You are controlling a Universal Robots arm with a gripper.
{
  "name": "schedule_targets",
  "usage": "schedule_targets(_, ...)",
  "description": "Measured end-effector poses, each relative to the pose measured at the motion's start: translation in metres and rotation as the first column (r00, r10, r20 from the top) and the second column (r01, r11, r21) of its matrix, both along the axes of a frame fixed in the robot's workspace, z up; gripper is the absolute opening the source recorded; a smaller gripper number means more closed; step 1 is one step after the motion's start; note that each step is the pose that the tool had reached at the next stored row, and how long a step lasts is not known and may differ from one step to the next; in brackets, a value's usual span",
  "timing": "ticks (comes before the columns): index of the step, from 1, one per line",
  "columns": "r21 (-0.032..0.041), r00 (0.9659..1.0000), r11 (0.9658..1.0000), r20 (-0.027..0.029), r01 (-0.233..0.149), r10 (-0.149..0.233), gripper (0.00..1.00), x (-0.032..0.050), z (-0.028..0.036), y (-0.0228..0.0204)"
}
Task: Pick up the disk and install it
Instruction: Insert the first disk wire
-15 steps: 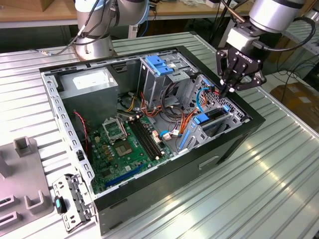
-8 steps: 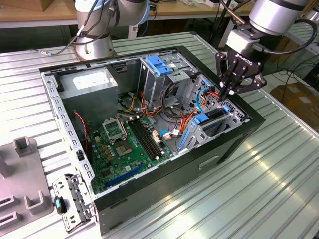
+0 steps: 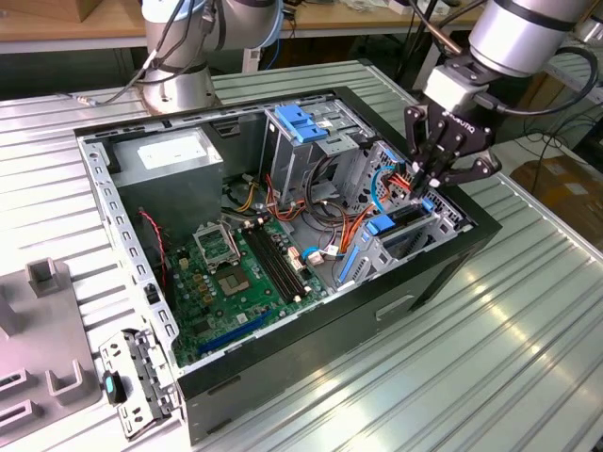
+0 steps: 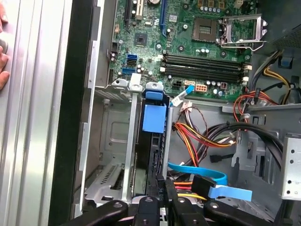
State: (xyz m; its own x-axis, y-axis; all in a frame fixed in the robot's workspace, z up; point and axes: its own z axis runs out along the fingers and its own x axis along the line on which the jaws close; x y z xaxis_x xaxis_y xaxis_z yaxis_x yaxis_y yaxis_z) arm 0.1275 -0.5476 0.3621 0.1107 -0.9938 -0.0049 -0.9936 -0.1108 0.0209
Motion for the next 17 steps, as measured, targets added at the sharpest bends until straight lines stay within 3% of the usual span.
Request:
schedule_targets(2,-0.0002,1.0000,1.0000,0.0041,-0.001,0.001,0.17,-0.0017,-0.0016,0.0000)
schedule_targets(5,0.0002,0.9999,1.0000,0.0151,-0.001,0.001,0.17,-0.0050,-0.0038,-0.0001)
schedule_targets(11,0.0011,0.9999,1.0000,0.0160,0.000,0.000,0.17,-0.0053,-0.0069,-0.0038)
schedule_targets(17,0.0008,0.9999,1.0000,0.0160,0.002,-0.002,0.17,-0.0052,-0.0079,-0.0039)
